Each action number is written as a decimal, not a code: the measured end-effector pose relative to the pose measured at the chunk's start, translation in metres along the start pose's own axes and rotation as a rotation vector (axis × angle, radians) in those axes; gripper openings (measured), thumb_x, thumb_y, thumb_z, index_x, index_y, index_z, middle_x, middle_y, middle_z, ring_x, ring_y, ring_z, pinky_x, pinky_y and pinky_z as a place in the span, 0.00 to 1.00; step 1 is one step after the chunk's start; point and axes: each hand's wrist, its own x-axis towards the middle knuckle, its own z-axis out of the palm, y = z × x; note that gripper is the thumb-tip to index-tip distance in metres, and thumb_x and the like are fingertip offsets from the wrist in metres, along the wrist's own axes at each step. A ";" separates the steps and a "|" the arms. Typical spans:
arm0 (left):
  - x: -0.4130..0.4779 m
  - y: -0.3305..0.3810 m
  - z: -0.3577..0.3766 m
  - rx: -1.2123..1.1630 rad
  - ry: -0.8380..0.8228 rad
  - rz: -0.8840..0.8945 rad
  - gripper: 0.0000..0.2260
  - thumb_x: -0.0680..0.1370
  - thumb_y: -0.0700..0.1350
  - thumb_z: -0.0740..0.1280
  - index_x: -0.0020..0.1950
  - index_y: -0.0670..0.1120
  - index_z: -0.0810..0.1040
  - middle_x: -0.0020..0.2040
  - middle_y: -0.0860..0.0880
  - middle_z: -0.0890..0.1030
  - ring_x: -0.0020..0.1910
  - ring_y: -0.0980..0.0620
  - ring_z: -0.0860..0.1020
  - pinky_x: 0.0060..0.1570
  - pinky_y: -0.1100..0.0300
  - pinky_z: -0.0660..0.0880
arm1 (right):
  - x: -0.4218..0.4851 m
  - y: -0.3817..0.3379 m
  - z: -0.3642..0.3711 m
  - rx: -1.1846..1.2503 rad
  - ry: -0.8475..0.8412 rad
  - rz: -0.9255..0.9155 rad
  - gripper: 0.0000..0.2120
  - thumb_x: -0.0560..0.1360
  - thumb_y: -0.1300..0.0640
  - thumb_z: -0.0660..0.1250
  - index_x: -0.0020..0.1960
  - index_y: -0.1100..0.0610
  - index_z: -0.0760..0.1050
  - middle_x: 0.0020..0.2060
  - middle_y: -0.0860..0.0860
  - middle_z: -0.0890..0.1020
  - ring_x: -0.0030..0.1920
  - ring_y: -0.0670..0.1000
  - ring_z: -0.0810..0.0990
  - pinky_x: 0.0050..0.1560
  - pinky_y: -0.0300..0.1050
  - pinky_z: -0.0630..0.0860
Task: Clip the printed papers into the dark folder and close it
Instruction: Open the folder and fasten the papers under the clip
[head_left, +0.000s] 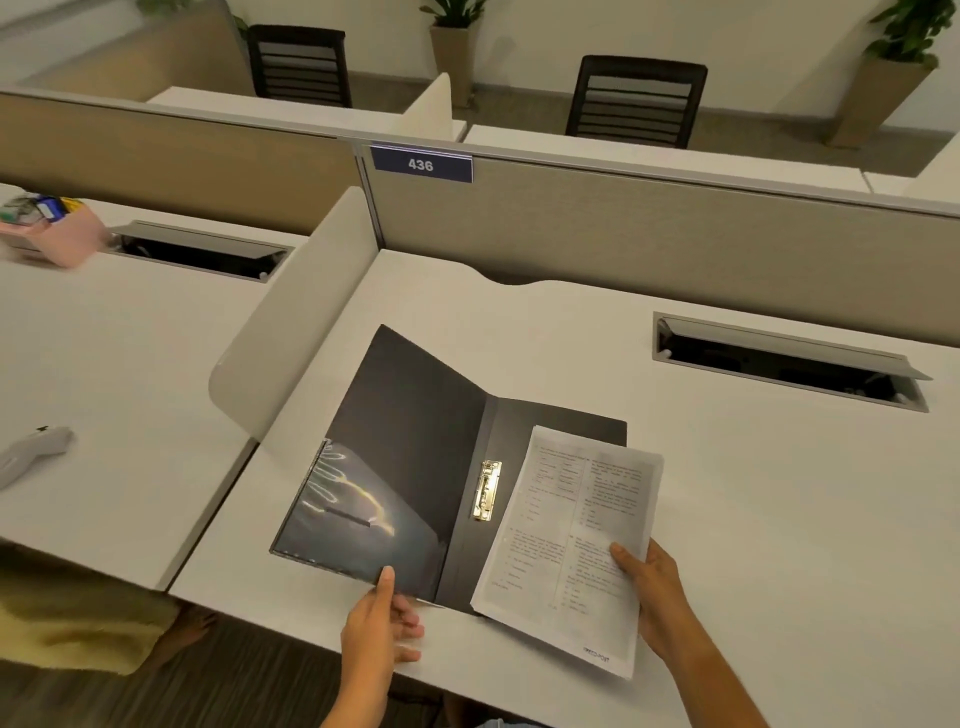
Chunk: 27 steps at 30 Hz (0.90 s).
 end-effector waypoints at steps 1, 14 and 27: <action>0.001 0.000 -0.001 0.001 0.008 -0.039 0.29 0.84 0.62 0.63 0.42 0.37 0.81 0.34 0.39 0.87 0.39 0.37 0.87 0.30 0.51 0.82 | 0.002 0.001 0.002 -0.010 0.000 0.003 0.15 0.84 0.61 0.72 0.71 0.56 0.80 0.58 0.60 0.92 0.54 0.66 0.92 0.49 0.65 0.90; 0.012 0.046 0.048 0.379 -0.235 0.503 0.07 0.85 0.46 0.69 0.57 0.58 0.85 0.52 0.51 0.88 0.48 0.48 0.87 0.42 0.62 0.86 | 0.012 0.011 0.004 -0.017 0.042 -0.012 0.13 0.84 0.62 0.73 0.68 0.56 0.82 0.57 0.58 0.92 0.54 0.64 0.93 0.47 0.59 0.90; 0.047 0.040 0.089 0.783 -0.248 0.807 0.17 0.82 0.35 0.72 0.70 0.43 0.83 0.61 0.54 0.75 0.61 0.54 0.73 0.60 0.71 0.71 | 0.015 0.014 0.013 -0.055 0.091 -0.044 0.13 0.85 0.62 0.72 0.68 0.54 0.82 0.57 0.57 0.92 0.54 0.63 0.93 0.54 0.66 0.89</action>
